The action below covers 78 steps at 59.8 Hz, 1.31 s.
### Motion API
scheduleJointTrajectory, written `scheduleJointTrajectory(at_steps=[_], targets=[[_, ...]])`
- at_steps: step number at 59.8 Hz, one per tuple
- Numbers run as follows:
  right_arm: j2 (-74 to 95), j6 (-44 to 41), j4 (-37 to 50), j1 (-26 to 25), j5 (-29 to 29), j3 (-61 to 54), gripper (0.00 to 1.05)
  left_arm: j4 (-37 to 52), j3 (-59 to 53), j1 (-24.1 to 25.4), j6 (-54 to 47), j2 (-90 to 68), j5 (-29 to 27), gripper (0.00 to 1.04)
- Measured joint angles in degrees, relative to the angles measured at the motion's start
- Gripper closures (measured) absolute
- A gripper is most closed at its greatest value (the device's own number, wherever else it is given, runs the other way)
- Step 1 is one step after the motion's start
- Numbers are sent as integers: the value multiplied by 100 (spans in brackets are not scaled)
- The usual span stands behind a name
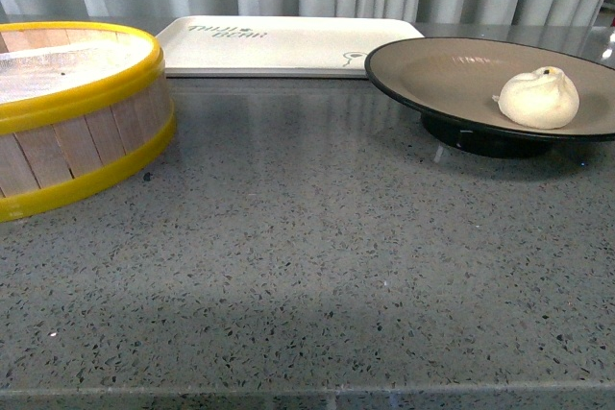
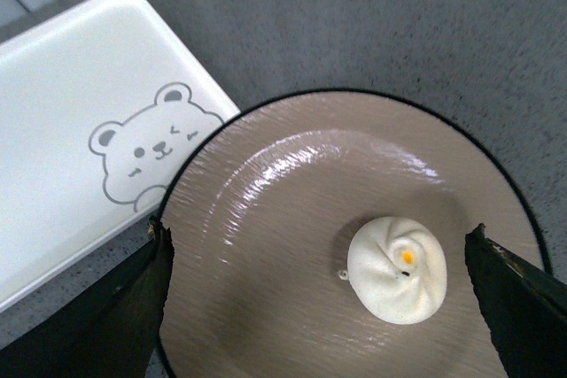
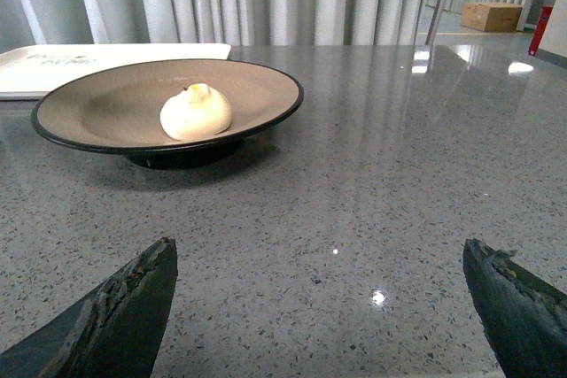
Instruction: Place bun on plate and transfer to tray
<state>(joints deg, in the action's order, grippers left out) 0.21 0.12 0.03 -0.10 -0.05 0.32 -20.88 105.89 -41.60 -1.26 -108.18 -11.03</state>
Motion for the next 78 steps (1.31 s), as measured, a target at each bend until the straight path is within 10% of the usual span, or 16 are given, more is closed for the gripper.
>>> scheduleJointTrajectory(at_steps=[21,25,38,55,78], targets=[[0,2,0,0,0,0,8,1172,-3781,1904,48,3866,297,7],[0,2,0,0,-2,0,8,2096,-4603,2400,74,4444,-149,18],[0,0,0,0,-2,2,8,3458,-7060,4057,122,6131,966,54],[0,0,0,0,2,0,8,3910,-8723,4146,142,7088,1110,101],[0,0,0,0,0,0,8,4024,-9847,4151,142,8133,1102,101]])
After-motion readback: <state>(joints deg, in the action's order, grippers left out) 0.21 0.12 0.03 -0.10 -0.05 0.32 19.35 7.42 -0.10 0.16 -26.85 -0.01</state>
